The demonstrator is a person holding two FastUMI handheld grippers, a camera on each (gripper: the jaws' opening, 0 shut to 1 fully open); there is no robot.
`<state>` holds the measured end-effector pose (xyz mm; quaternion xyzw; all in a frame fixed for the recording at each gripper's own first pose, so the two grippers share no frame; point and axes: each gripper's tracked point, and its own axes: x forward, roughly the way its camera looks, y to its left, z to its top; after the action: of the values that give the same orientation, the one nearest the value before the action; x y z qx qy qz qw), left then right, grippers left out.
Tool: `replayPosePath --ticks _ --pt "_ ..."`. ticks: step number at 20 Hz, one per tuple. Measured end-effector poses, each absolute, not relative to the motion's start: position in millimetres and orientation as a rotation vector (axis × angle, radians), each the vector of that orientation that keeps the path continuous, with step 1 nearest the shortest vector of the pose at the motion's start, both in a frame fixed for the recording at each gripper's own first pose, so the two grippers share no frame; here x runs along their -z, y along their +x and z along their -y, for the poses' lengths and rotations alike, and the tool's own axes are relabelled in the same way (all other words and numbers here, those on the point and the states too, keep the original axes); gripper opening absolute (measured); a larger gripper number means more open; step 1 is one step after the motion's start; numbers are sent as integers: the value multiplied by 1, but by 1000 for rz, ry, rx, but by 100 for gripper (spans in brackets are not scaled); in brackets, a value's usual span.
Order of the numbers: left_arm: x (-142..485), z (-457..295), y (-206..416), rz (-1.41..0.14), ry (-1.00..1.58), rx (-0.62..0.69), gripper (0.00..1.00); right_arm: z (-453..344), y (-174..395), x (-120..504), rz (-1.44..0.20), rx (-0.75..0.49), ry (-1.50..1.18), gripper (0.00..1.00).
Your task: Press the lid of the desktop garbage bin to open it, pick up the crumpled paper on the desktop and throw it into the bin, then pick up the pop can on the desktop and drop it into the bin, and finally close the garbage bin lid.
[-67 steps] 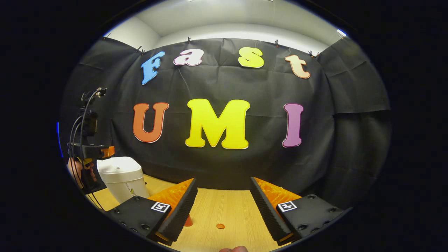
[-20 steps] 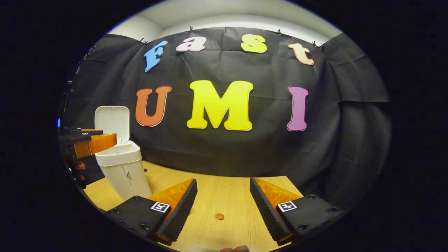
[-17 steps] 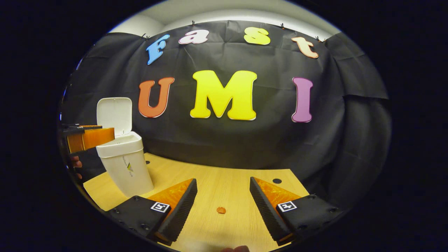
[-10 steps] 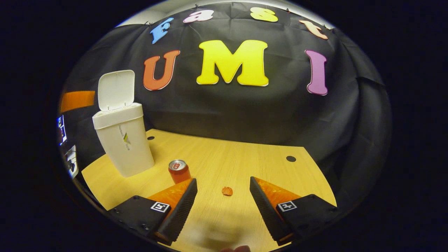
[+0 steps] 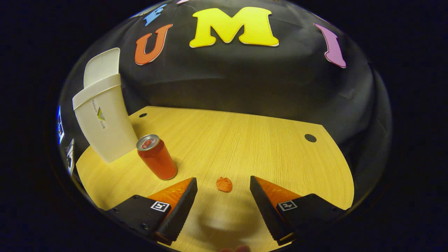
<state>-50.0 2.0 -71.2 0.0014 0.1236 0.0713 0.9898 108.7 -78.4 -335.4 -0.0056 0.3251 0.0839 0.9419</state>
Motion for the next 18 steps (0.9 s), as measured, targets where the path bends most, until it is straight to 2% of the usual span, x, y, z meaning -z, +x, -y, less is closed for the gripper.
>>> replayPosePath --ticks 9,10,11,12,15,16,18 --pt "84 -1 -56 -294 12 -236 100 70 130 395 -781 -216 -45 96" --pt "85 0 -56 -302 15 -240 100 68 131 399 -786 -223 -40 91" --pt "85 1 -57 -304 17 -242 100 65 131 402 -792 -227 -38 90" --pt "83 2 -58 -302 20 -242 100 66 129 405 -808 -224 -42 83" --pt "82 0 -63 -299 43 -248 100 66 128 406 -811 -237 -42 79" --pt "83 -1 -63 -304 43 -250 100 66 129 405 -810 -238 -42 70" --pt "83 -3 -66 -304 38 -254 100 67 130 406 -811 -239 -37 41"
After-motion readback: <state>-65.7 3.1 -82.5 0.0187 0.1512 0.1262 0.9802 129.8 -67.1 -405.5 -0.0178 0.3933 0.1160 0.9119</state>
